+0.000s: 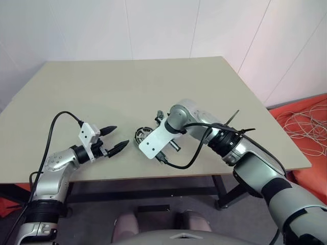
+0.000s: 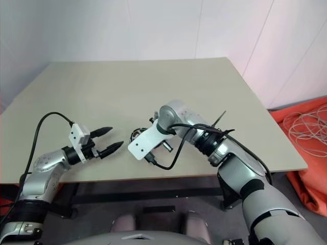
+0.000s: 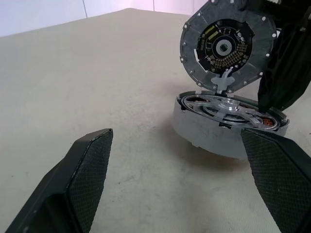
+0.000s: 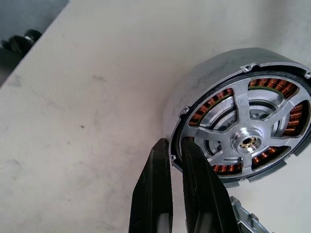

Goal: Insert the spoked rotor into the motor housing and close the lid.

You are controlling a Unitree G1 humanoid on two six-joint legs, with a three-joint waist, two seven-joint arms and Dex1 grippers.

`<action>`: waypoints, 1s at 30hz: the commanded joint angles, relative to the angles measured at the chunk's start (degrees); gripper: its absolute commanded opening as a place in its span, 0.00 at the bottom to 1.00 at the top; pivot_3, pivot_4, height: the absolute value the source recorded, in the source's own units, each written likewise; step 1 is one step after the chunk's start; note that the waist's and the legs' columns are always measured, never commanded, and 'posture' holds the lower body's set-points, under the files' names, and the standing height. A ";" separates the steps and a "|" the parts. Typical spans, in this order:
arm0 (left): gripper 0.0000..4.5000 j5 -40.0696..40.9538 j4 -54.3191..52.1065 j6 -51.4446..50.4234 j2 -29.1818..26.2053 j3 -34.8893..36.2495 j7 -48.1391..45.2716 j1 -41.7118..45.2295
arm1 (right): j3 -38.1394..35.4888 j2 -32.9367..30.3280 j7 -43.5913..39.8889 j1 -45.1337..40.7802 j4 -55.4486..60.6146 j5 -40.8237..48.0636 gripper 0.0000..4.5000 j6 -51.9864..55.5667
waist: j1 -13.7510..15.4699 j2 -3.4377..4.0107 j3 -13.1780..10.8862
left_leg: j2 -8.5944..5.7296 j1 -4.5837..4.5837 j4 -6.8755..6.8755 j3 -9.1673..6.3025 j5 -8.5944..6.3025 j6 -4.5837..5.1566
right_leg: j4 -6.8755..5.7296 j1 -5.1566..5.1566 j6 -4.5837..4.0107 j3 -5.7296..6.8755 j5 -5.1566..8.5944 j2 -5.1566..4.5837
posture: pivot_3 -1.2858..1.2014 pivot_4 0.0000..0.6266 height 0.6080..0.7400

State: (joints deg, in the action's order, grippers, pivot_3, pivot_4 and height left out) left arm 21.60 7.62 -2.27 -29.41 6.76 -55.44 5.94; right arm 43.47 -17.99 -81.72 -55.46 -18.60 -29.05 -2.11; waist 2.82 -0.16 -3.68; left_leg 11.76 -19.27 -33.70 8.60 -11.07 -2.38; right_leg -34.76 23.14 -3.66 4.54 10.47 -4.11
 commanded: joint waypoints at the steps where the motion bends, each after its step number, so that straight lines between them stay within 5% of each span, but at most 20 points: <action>1: 1.00 0.23 -0.94 1.15 -0.19 0.51 0.01 0.82 | -2.18 0.02 0.12 -1.09 3.68 1.16 0.00 1.44 | -0.02 0.01 -0.01 | 0.00 0.01 0.00 0.00 0.00 0.00 | 0.00 0.00 0.00 0.00 0.00 0.00 | 0.52 0.00 1.00; 3: 1.00 0.26 -1.03 1.08 -0.18 0.51 -0.03 0.75 | -2.31 0.23 0.26 -1.02 3.86 1.36 0.00 2.26 | -0.03 0.00 -0.01 | 0.01 0.03 0.00 -0.01 0.00 0.00 | 0.00 0.00 0.01 0.00 0.00 0.00 | 0.52 0.00 1.00; 16: 1.00 0.17 -1.12 0.76 -0.04 0.50 0.16 0.54 | -3.82 0.81 -0.13 -2.38 8.04 2.86 0.98 4.59 | -0.04 0.00 -0.01 | 0.01 0.09 -0.01 -0.03 0.00 -0.01 | 0.00 -0.05 0.01 -0.02 0.01 0.00 | 0.52 0.00 1.00; 30: 1.00 0.01 0.03 0.93 0.00 0.11 -0.45 1.66 | -10.09 2.00 0.36 -5.76 15.85 11.27 0.99 11.00 | 0.06 0.00 -0.01 | 0.01 0.13 0.02 -0.04 0.01 -0.02 | 0.00 -0.05 0.01 -0.03 0.01 0.00 | 0.52 0.00 1.00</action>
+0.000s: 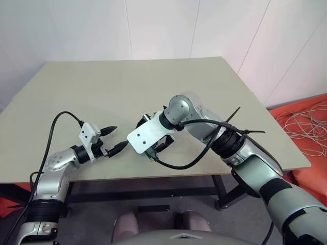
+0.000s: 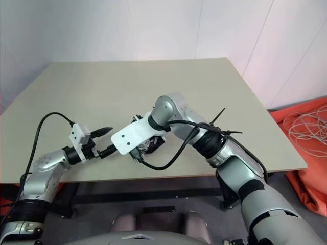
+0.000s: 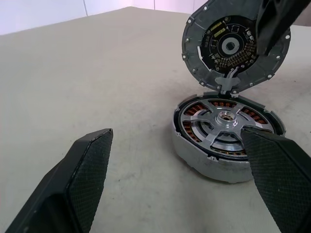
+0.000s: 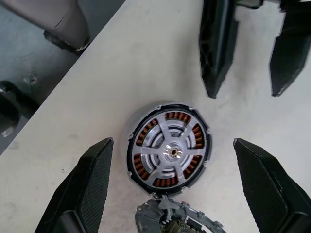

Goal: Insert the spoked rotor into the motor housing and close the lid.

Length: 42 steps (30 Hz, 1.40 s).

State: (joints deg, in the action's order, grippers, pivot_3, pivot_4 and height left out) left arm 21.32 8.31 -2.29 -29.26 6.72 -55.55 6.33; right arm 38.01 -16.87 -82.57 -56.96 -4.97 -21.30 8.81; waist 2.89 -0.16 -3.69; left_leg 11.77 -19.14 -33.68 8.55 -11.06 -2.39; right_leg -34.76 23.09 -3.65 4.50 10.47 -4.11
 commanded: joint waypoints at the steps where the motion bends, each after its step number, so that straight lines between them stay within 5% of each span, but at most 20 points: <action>1: 1.00 0.37 -0.67 0.89 -0.18 0.20 -0.41 1.30 | -6.03 1.26 1.55 -5.49 1.91 4.93 0.99 0.48 | -0.02 0.01 -0.01 | 0.00 0.01 0.00 0.00 0.00 0.00 | 0.00 0.01 0.00 0.00 0.00 0.00 | 0.52 0.00 1.00; 5: 1.00 0.94 -0.96 0.56 -0.59 0.93 -0.61 1.14 | -13.59 2.95 5.90 -11.82 -2.58 10.10 0.99 3.17 | -0.06 0.01 -0.01 | 0.00 0.03 0.00 -0.01 0.00 -0.01 | 0.00 0.01 0.00 -0.01 0.00 0.00 | 0.52 0.00 1.00; 11: 1.00 1.55 -1.70 0.58 -1.21 2.53 -0.14 -0.29 | -28.77 1.30 22.87 -18.87 -19.66 15.55 0.96 7.15 | 0.25 -0.01 0.00 | -0.04 0.02 0.00 -0.01 0.00 -0.01 | 0.03 -0.02 0.01 -0.03 0.00 -0.01 | 0.52 0.00 1.00; 13: 1.00 1.69 -2.08 0.53 -1.32 2.95 -0.11 -0.98 | -31.57 -0.86 25.86 -16.69 -22.77 16.50 0.87 8.61 | 0.42 -0.04 0.00 | -0.07 0.02 -0.01 -0.01 0.00 -0.01 | 0.06 -0.04 0.01 -0.02 0.01 -0.03 | 0.52 0.00 1.00; 24: 1.00 2.35 -3.28 -0.17 -2.22 3.99 -0.35 -3.67 | -32.21 -5.86 30.15 12.78 -11.17 19.87 0.00 16.48 | 1.18 0.10 -0.07 | -0.06 -0.27 0.23 0.17 0.02 -0.03 | 0.04 0.24 -0.03 0.01 -0.01 0.01 | 0.52 0.00 1.00; 30: 1.00 2.27 -3.38 -0.33 -2.42 3.93 -0.31 -3.51 | -28.15 -3.74 29.15 19.56 -0.61 22.71 0.00 21.69 | 1.19 0.12 -0.08 | -0.04 -0.20 0.29 0.22 0.07 -0.10 | 0.06 0.21 -0.02 0.01 0.03 0.03 | 0.52 0.00 1.00; 42: 1.00 2.21 -3.63 -0.42 -2.23 3.92 0.15 -3.56 | -22.11 -1.50 25.57 18.76 3.69 27.84 0.00 26.06 | 1.51 0.10 -0.07 | -0.05 0.08 0.26 0.11 0.08 -0.11 | 0.26 -0.05 0.03 0.05 0.05 0.01 | 0.52 0.00 1.00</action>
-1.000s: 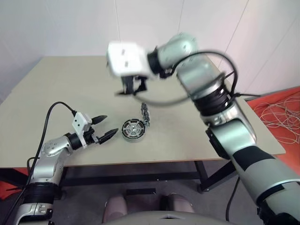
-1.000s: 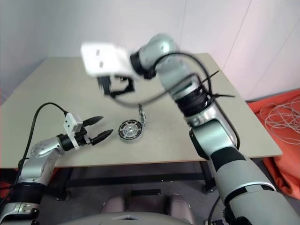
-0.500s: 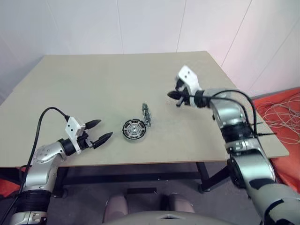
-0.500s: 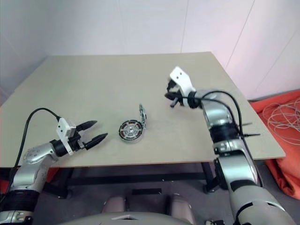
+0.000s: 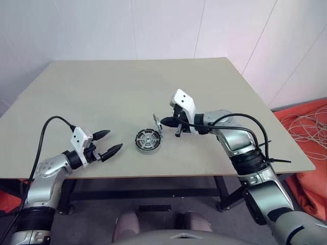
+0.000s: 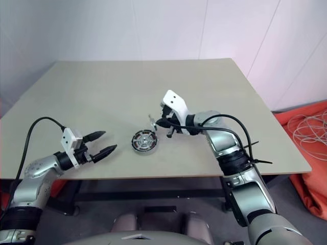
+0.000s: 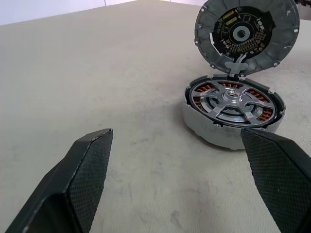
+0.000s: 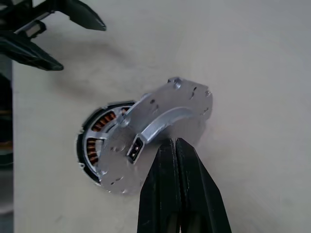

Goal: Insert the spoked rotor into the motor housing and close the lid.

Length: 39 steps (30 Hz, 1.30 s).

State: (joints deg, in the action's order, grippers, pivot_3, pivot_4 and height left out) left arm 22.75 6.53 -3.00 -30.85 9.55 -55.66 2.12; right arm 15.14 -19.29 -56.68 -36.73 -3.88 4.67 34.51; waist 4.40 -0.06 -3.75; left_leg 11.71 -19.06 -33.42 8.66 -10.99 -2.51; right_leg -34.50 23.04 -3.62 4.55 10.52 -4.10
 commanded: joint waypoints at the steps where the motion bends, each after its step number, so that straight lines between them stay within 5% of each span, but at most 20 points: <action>1: 1.00 0.77 -1.87 0.32 -0.60 1.08 0.31 0.66 | 1.13 1.32 -0.19 -1.64 2.47 1.96 0.00 0.36 | 0.00 0.00 0.00 | 0.01 0.00 0.01 0.00 0.00 0.00 | -0.01 0.00 0.00 0.01 0.00 0.00 | 0.52 0.00 1.00; 20: 1.00 0.38 -1.39 0.33 -0.20 0.03 0.32 2.07 | 10.32 4.49 -0.91 -1.76 -7.75 -2.19 0.00 -7.12 | -0.16 0.00 0.00 | -0.01 -0.02 0.11 -0.02 0.00 -0.01 | -0.01 0.02 -0.01 0.00 0.00 0.00 | 0.52 0.00 1.00; 30: 1.00 0.34 -1.03 0.49 0.45 -0.06 0.54 1.90 | 1.86 4.74 -0.26 -3.95 -9.62 2.26 0.00 -11.68 | -0.20 -0.02 0.01 | -0.02 -0.03 0.09 -0.01 0.01 -0.01 | -0.03 0.02 -0.01 -0.02 0.00 0.00 | 0.52 0.00 1.00; 34: 1.00 0.27 -0.99 0.53 0.62 -0.01 0.73 1.78 | 0.66 5.16 -1.03 -5.31 -12.29 3.07 0.20 -12.37 | -0.24 -0.02 0.01 | -0.01 -0.03 0.10 0.00 0.01 -0.01 | -0.06 0.02 -0.02 -0.01 -0.01 0.00 | 0.52 0.00 1.00; 39: 1.00 0.30 -1.17 0.53 0.66 -0.02 0.97 1.69 | 1.91 5.54 -3.79 -6.52 -15.65 2.61 0.59 -15.71 | -0.28 -0.02 0.01 | -0.01 -0.05 0.11 0.00 0.01 -0.01 | -0.06 0.04 -0.02 -0.01 -0.01 0.00 | 0.52 0.00 1.00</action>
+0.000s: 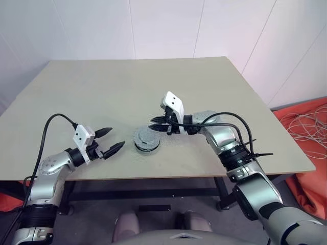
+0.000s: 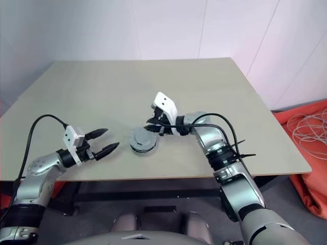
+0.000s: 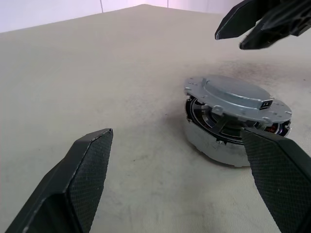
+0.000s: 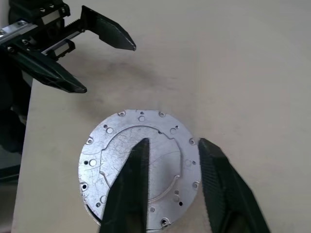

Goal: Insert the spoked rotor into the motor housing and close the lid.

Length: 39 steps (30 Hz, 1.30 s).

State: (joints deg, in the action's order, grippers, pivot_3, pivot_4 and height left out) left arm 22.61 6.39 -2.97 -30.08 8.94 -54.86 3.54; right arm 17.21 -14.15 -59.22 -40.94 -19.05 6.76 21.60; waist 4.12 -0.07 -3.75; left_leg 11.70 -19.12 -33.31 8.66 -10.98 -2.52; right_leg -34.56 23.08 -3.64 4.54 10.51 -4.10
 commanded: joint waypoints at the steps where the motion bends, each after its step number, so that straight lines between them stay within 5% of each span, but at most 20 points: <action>1: 1.00 0.46 -1.04 0.52 -0.13 0.59 0.21 0.24 | 0.08 0.46 -1.78 -2.51 -1.08 0.31 0.67 -3.45 | 0.00 0.00 0.00 | 0.00 0.00 0.00 0.00 0.00 0.00 | 0.00 0.00 0.00 0.00 0.00 0.00 | 0.52 0.00 1.00; 5: 1.00 0.45 -1.27 0.68 -0.30 0.75 0.31 -0.03 | 0.91 1.18 -4.43 -3.66 -4.31 0.19 0.99 -6.62 | -0.03 0.00 0.00 | 0.00 0.01 -0.01 0.00 0.00 0.00 | 0.00 0.00 0.00 0.00 0.00 0.00 | 0.52 0.00 1.00; 32: 1.00 0.80 -2.10 -0.10 -1.67 1.12 0.29 0.79 | 0.00 7.44 -4.41 -6.27 -26.33 -3.91 0.99 -23.07 | -0.09 0.01 0.00 | 0.02 0.01 -0.03 0.00 0.00 0.00 | -0.09 0.00 -0.03 0.00 -0.01 0.00 | 0.52 0.00 1.00; 37: 1.00 0.75 -2.03 0.05 -1.75 1.12 0.31 0.89 | -0.48 7.26 -5.18 -6.21 -26.60 -3.91 0.72 -23.19 | -0.06 0.01 0.00 | 0.03 0.01 -0.03 0.00 0.00 0.00 | -0.10 0.00 -0.04 0.00 -0.01 0.00 | 0.52 0.00 1.00; 39: 1.00 0.78 -2.09 0.09 -1.71 1.14 0.33 0.76 | -0.58 6.94 -6.13 -6.07 -25.54 -3.57 0.70 -22.45 | -0.06 0.01 0.00 | 0.02 0.00 -0.03 0.00 0.00 0.00 | -0.10 0.00 -0.04 0.00 -0.01 0.00 | 0.52 0.00 1.00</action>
State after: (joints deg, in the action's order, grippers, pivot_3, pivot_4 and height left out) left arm 22.67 5.84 -3.12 -31.03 8.97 -54.50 3.49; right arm 18.20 -6.81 -64.45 -45.96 -46.51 2.24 -0.78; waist 4.06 -0.07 -3.75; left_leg 11.73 -19.12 -33.34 8.66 -10.98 -2.52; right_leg -34.66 23.08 -3.69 4.54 10.50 -4.10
